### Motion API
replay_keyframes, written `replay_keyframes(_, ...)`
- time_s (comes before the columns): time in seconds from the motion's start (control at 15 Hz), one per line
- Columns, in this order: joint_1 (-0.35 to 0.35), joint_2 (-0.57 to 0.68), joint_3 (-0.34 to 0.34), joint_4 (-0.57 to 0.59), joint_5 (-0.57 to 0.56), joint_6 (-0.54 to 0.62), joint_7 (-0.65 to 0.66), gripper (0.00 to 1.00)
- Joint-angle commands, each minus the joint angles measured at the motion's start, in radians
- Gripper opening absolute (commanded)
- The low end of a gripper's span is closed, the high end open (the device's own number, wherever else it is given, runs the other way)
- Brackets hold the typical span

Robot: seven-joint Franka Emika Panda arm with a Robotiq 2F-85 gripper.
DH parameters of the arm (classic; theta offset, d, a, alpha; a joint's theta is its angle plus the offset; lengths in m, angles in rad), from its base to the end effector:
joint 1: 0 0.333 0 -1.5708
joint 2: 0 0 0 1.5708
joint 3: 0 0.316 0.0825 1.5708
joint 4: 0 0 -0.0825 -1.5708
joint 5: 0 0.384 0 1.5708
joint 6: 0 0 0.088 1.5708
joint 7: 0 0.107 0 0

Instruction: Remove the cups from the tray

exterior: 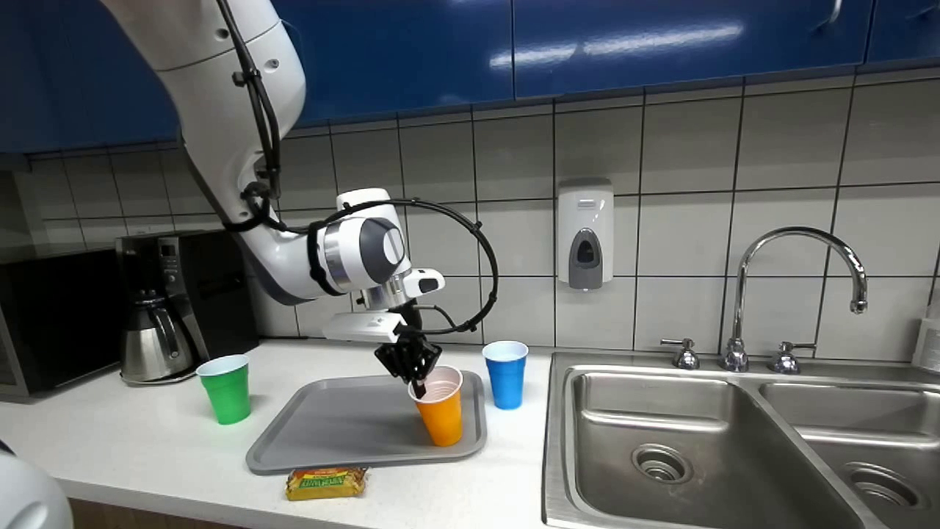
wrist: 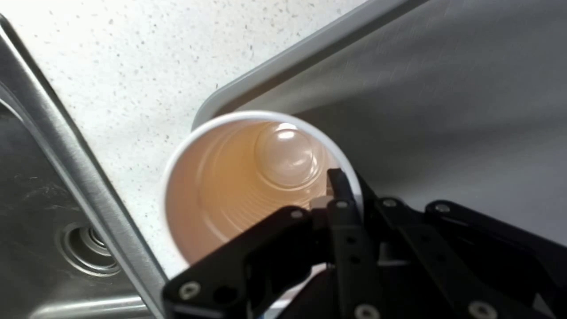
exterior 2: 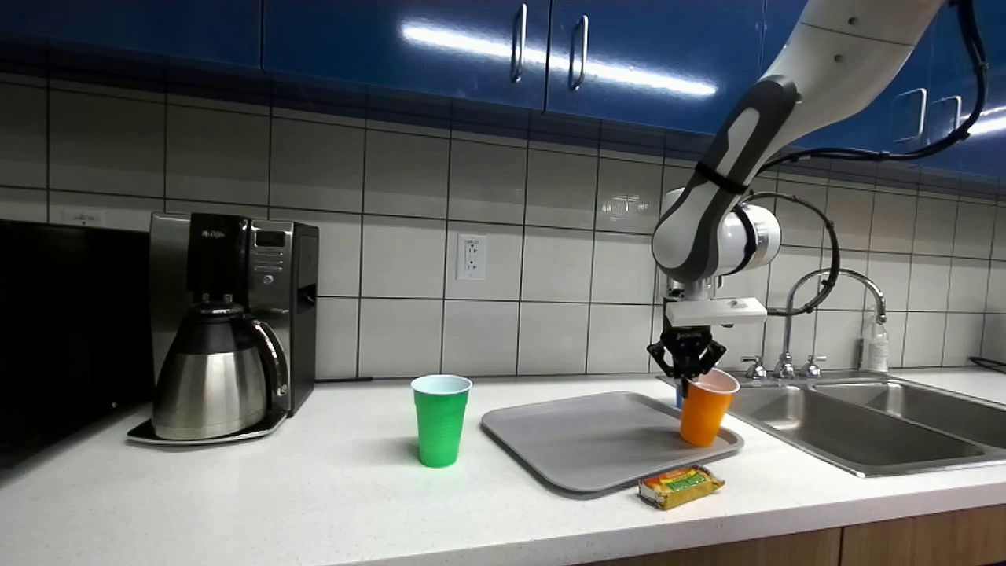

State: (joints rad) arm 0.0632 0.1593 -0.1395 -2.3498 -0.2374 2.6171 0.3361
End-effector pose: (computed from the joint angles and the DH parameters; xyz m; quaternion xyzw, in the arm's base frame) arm 0.5226 -0.0350 0.2744 0.9902 -0.1044 0.0627 0.0682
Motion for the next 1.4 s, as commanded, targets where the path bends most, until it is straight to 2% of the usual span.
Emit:
replay_keyframes(0.0, -0.023, -0.041, 0.013, -0.023, -0.008, 0.01, -0.023, 0.01)
replay_keyframes(0.8, -0.029, -0.129, 0.015, -0.067, -0.05, 0.005, 0.014, 0.01)
replay_keyframes(1.33, -0.079, -0.161, 0.005, -0.106, -0.088, 0.014, 0.016, 0.01)
